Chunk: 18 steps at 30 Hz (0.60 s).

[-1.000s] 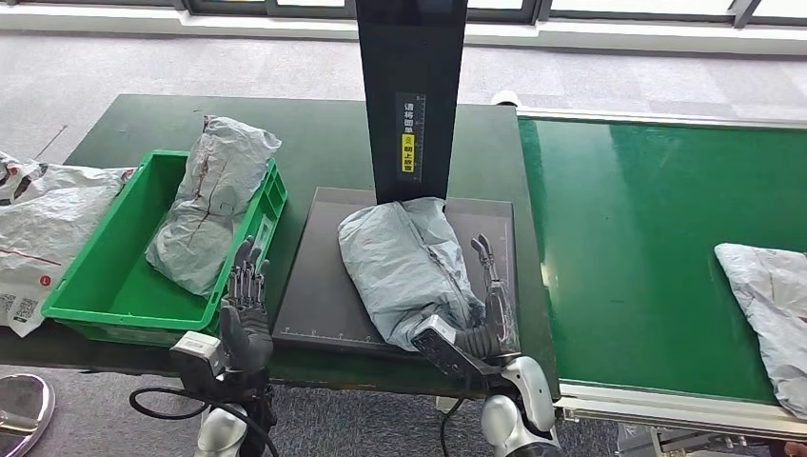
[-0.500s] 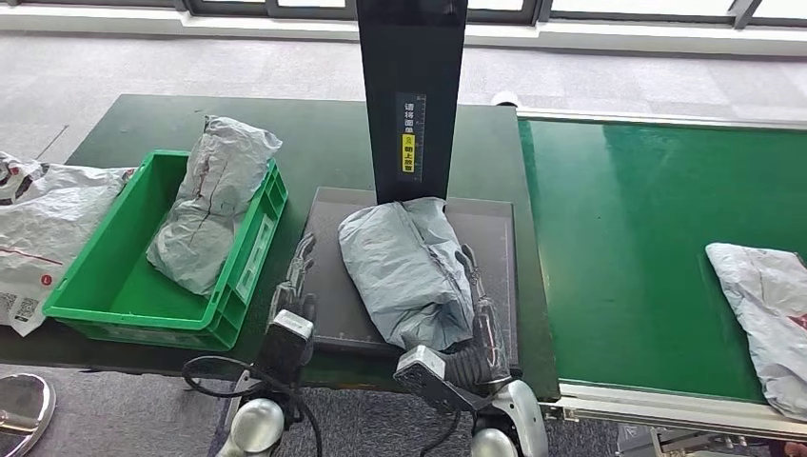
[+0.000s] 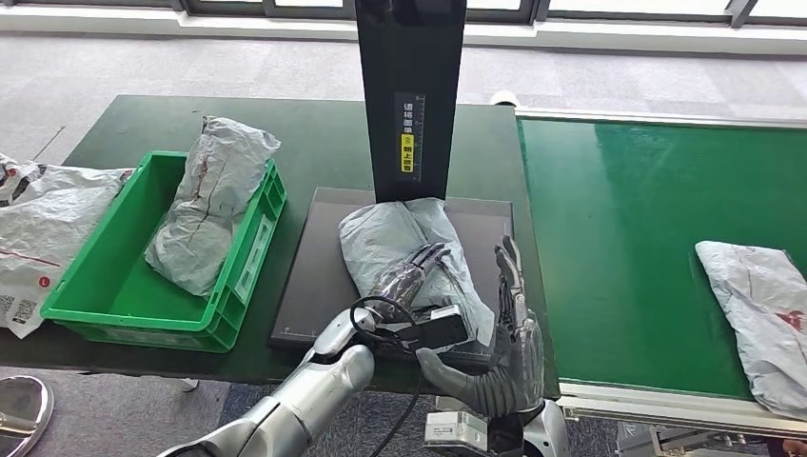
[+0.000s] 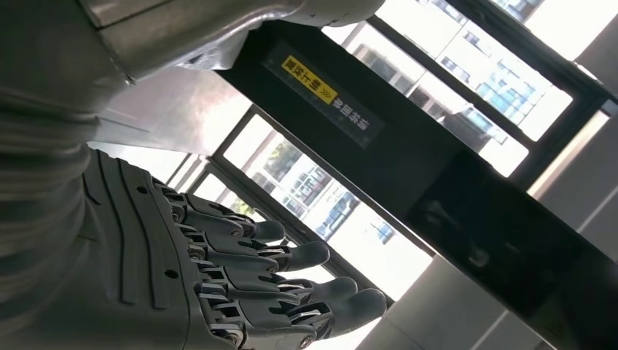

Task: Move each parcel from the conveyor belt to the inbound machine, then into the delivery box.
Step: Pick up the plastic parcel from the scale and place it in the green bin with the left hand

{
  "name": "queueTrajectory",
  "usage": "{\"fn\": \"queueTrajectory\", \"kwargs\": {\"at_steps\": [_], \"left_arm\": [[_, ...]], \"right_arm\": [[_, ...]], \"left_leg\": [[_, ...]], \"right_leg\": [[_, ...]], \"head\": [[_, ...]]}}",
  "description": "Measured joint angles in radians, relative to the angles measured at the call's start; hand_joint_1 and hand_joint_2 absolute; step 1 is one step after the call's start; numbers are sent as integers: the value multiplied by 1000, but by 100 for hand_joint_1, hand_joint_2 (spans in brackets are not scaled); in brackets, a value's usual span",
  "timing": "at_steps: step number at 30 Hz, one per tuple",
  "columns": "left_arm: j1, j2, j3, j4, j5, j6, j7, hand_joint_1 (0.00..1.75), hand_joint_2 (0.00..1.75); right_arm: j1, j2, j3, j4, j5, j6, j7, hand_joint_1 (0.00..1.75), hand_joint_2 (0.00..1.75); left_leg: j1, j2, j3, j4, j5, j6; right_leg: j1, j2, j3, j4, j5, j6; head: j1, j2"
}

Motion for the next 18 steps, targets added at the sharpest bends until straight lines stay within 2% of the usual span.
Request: {"fn": "queueTrajectory", "kwargs": {"at_steps": [7, 11, 18], "left_arm": [[-73, -23, -49, 151, -37, -32, 70, 0, 175], [-92, -28, -98, 198, -66, -42, 91, 175, 175], [-92, -21, -120, 219, -60, 137, 43, 175, 175]], "right_arm": [[46, -21, 11, -84, -12, -17, -26, 0, 175], [68, -33, 22, -126, -16, -20, -29, 0, 175], [104, -42, 22, -183, 9, -52, -17, 0, 175]], "left_leg": [[0, -1, 0, 0, 0, 0], [0, 0, 1, 0, 0, 0], [0, -1, 1, 0, 0, 1]], "right_leg": [[1, 0, 0, 0, -1, 0], [1, 0, 1, 0, -1, 0], [0, -1, 2, 0, -1, 0]], "head": [[0, 0], [0, 0], [0, 0]]}}
